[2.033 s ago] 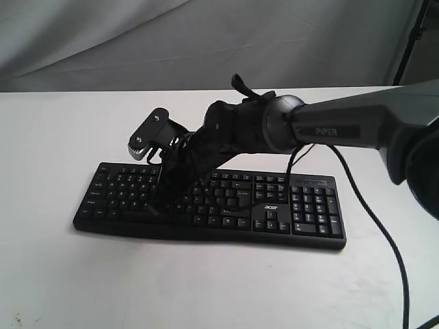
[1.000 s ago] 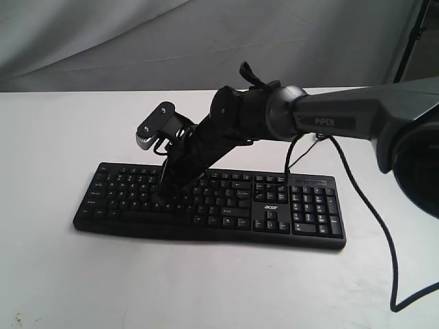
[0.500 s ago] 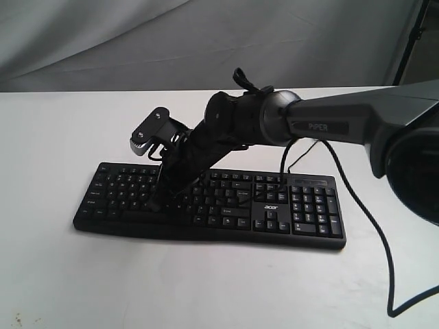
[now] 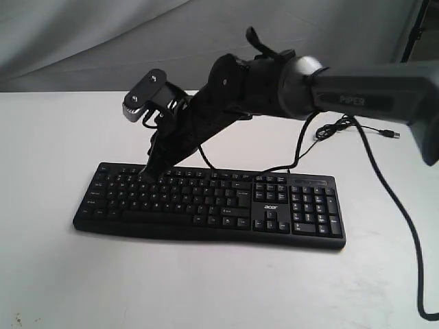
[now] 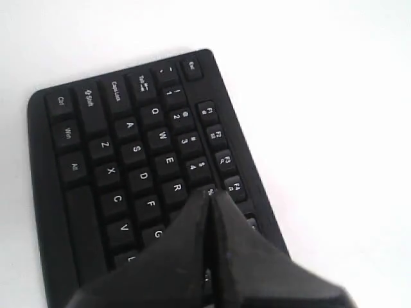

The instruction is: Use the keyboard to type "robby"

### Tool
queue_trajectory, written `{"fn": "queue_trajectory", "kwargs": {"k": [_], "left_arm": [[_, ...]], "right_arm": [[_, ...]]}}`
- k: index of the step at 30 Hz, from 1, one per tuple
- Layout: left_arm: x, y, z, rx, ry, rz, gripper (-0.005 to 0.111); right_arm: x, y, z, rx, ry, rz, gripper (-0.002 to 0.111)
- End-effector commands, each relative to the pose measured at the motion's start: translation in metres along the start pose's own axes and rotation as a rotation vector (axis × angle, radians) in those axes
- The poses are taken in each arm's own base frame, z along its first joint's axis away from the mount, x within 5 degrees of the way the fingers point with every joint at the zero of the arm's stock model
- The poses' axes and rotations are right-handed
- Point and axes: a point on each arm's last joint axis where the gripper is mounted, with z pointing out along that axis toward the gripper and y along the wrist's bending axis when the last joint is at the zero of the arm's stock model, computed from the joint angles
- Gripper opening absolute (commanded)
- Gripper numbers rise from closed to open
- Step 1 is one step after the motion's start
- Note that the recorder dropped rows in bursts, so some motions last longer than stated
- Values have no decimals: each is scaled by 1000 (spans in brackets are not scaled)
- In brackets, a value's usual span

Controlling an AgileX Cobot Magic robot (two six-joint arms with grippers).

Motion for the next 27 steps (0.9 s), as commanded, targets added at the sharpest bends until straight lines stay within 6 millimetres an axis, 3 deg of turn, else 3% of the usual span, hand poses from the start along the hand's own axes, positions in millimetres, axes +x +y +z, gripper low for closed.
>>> {"fn": "queue_trajectory", "kwargs": {"k": [1, 9, 15, 20, 27], "left_arm": [[1, 0, 0, 5, -5, 3, 0], [1, 0, 0, 5, -5, 3, 0], [1, 0, 0, 5, -5, 3, 0], [1, 0, 0, 5, -5, 3, 0], [1, 0, 0, 5, -5, 3, 0]], "right_arm": [[-12, 0, -32, 51, -4, -18, 0], [-5, 16, -106, 161, -80, -32, 0], [5, 38, -185, 290, -286, 8, 0], [23, 70, -241, 381, -515, 16, 0], [62, 109, -287, 414, -719, 0, 0]]}}
